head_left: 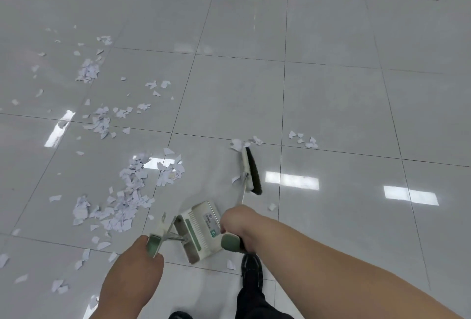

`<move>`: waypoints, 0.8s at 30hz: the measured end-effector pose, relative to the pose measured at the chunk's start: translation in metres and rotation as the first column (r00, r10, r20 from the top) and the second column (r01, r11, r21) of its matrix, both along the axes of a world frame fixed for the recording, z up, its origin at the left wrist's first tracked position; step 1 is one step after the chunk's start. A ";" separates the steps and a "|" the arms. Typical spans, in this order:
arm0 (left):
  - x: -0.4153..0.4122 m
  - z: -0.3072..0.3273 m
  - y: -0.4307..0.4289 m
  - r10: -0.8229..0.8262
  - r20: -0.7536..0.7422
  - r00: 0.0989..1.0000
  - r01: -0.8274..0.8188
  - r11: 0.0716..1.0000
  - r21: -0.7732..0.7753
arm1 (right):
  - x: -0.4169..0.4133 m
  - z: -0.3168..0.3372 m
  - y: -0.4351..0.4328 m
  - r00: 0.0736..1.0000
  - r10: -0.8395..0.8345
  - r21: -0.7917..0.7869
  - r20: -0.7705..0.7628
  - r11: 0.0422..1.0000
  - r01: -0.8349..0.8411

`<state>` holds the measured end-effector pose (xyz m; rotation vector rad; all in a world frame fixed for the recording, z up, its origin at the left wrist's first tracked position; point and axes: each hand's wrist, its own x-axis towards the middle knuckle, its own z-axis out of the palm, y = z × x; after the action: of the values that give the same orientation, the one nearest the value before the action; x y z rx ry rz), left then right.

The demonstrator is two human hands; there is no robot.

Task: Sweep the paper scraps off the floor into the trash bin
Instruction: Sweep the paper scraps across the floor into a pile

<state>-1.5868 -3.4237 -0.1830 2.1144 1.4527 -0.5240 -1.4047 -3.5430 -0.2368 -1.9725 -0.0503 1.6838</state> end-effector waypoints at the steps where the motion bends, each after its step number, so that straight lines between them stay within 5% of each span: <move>1: -0.002 0.002 0.000 0.021 0.004 1.000 -0.021 1.000 0.008 | 0.001 0.009 0.011 0.998 -0.035 0.024 -0.050 0.999 0.036; 4: -0.007 0.006 0.002 0.092 0.007 0.996 -0.092 0.996 0.014 | 0.010 0.025 0.038 0.961 -0.212 0.034 -0.179 0.975 0.221; 10: -0.010 0.009 0.005 0.174 0.007 0.985 -0.174 0.985 0.012 | 0.031 0.039 0.052 0.971 -0.140 0.093 -0.196 0.983 0.160; 18: 0.021 0.006 0.005 0.101 0.043 0.994 -0.101 0.995 0.017 | 0.079 0.029 -0.001 0.987 -0.158 -0.006 0.034 0.987 0.158; 24: 0.053 -0.006 0.003 0.008 0.076 0.997 -0.008 1.000 0.007 | 0.136 0.018 -0.072 0.941 -0.272 -0.149 0.203 0.941 0.304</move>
<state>-1.5334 -3.4206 -0.1888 2.1103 1.4223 -0.4312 -1.2688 -3.6146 -0.2184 -2.1384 0.3215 1.3582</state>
